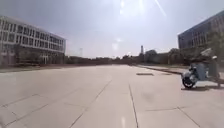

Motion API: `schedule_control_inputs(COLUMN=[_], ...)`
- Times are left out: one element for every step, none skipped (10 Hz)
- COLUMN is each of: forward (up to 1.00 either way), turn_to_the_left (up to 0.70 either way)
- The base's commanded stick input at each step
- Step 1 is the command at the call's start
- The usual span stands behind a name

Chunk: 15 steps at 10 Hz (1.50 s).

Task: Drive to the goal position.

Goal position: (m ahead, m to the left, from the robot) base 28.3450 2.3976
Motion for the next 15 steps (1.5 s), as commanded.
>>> schedule_control_inputs(forward=[0.70,0.70,0.70,0.70,0.70,0.70,0.70,0.70,0.70,0.70,0.70,0.70,0.70,0.70,0.70], turn_to_the_left=[0.00,0.00,0.00,0.00,0.00,0.00,0.00,0.00,0.00,0.00,0.00,0.00,0.00,0.00,0.00])
